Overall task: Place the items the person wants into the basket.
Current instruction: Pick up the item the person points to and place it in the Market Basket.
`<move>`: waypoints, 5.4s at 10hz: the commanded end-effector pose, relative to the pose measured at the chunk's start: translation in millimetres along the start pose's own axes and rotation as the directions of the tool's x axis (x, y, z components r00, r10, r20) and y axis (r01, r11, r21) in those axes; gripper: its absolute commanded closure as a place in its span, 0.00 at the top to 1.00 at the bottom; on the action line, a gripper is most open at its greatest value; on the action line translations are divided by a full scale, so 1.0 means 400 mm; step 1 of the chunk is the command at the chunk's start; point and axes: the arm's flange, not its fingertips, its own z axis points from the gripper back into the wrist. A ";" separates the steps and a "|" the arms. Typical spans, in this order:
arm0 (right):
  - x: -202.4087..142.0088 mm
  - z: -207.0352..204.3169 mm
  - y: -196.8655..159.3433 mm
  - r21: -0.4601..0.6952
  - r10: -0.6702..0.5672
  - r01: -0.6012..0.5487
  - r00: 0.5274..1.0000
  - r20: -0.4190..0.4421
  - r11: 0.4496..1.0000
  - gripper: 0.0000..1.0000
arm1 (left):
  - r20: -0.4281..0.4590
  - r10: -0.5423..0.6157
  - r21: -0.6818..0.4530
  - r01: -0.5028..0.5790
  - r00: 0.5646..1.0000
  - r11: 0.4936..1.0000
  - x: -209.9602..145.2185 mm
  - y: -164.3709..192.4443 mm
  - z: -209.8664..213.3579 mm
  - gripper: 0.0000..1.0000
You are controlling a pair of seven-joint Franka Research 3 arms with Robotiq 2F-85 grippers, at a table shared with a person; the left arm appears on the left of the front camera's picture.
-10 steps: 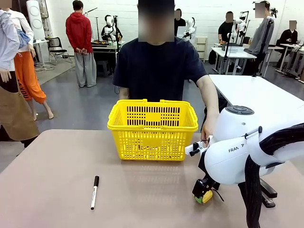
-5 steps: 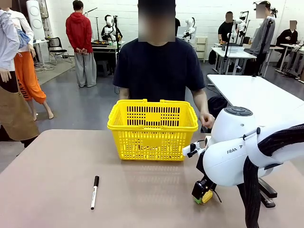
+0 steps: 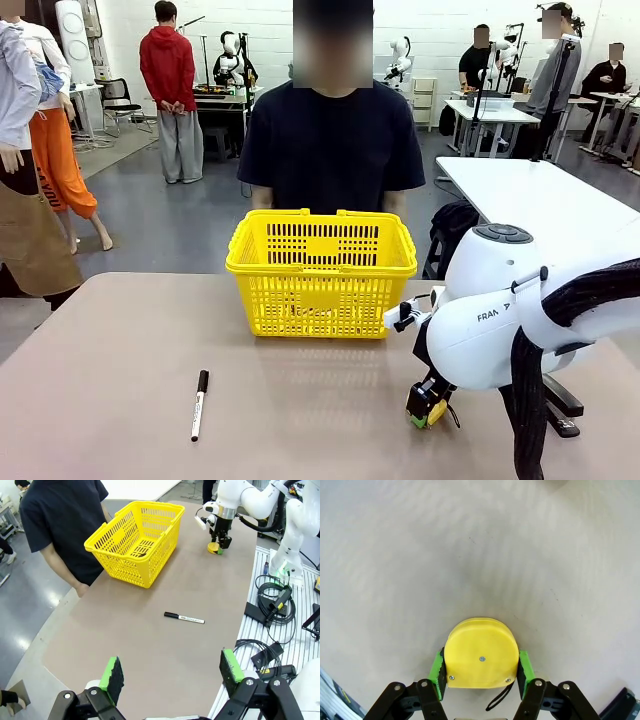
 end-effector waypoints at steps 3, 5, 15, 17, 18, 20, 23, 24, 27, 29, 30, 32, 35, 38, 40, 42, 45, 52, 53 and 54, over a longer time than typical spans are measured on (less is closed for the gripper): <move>-0.032 0.281 0.072 -0.044 -0.167 0.164 0.982 -0.090 0.985 0.11 | 0.010 -0.020 -0.007 0.021 1.000 1.000 -0.002 0.001 0.003 1.00; -0.010 0.510 0.086 -0.079 -0.226 0.216 0.961 -0.162 0.973 0.11 | 0.010 -0.020 -0.007 0.021 1.000 1.000 -0.002 0.001 0.003 1.00; 0.033 0.931 0.070 -0.079 -0.383 0.381 0.923 -0.013 0.921 0.11 | 0.010 -0.020 -0.007 0.021 1.000 1.000 -0.002 0.001 0.003 1.00; 0.033 0.931 0.070 -0.079 -0.383 0.381 0.923 -0.013 0.921 0.11 | 0.010 -0.020 -0.007 0.021 1.000 1.000 -0.002 0.001 0.003 1.00; 0.033 0.931 0.070 -0.079 -0.383 0.381 0.923 -0.013 0.921 0.11 | 0.010 -0.020 -0.007 0.021 1.000 1.000 -0.002 0.001 0.003 1.00; 0.033 0.931 0.070 -0.079 -0.383 0.381 0.923 -0.013 0.921 0.11 | 0.010 -0.020 -0.007 0.021 1.000 1.000 -0.002 0.001 0.003 1.00; 0.196 0.898 0.060 -0.124 -0.190 0.184 0.981 -0.037 0.975 0.67 | 0.010 -0.020 -0.007 0.021 1.000 1.000 -0.002 0.001 0.003 1.00; 0.286 0.872 0.057 -0.133 -0.099 0.092 0.994 -0.044 0.987 0.67 | 0.010 -0.020 -0.007 0.021 1.000 1.000 -0.002 0.001 0.003 1.00; 0.535 0.802 0.043 -0.155 0.142 -0.138 0.990 0.015 0.978 0.67 | 0.010 -0.020 -0.007 0.021 1.000 1.000 -0.002 0.001 0.003 1.00; 0.646 0.729 0.036 -0.118 0.245 -0.236 0.967 0.071 0.965 0.67 | 0.010 -0.020 -0.007 0.021 1.000 1.000 -0.002 0.001 0.003 1.00; 0.695 0.682 0.034 -0.113 0.282 -0.272 0.956 0.079 0.956 0.67 | 0.010 -0.020 -0.007 0.021 1.000 1.000 -0.002 0.001 0.003 1.00; 0.756 0.619 0.027 -0.055 0.306 -0.303 0.950 0.061 0.951 0.67 | 0.010 -0.020 -0.007 0.021 1.000 1.000 -0.002 0.001 0.003 1.00; 0.776 0.583 0.016 0.030 0.302 -0.303 0.953 0.027 0.952 0.67 | 0.010 -0.020 -0.007 0.021 1.000 1.000 -0.002 0.001 0.003 1.00; 0.750 0.540 0.017 -0.021 0.286 -0.285 0.958 0.035 0.958 0.67 | 0.010 -0.020 -0.007 0.021 1.000 1.000 -0.002 0.001 0.003 1.00; 0.750 0.540 0.017 -0.021 0.286 -0.285 0.958 0.035 0.958 0.67 | 0.010 -0.020 -0.007 0.021 1.000 1.000 -0.002 0.001 0.003 1.00; 0.749 0.545 0.015 -0.009 0.278 -0.278 0.960 0.025 0.960 0.67 | 0.010 -0.020 -0.007 0.021 1.000 1.000 -0.002 0.001 0.003 1.00; 0.778 0.452 -0.032 0.052 0.464 -0.466 0.885 0.036 0.883 0.67 | 0.010 -0.020 -0.007 0.021 1.000 1.000 -0.002 0.001 0.003 1.00; 0.817 0.277 -0.063 0.152 0.551 -0.553 0.833 0.053 0.820 0.67 | 0.010 -0.020 -0.007 0.021 1.000 1.000 -0.002 0.001 0.003 1.00; 0.816 0.277 -0.063 0.149 0.553 -0.554 0.831 0.052 0.819 0.67 | 0.010 -0.020 -0.007 0.021 1.000 1.000 -0.002 0.001 0.003 1.00; 0.816 0.277 -0.063 0.150 0.553 -0.554 0.831 0.055 0.819 0.77 | 0.010 -0.020 -0.007 0.021 1.000 1.000 -0.002 0.001 0.003 1.00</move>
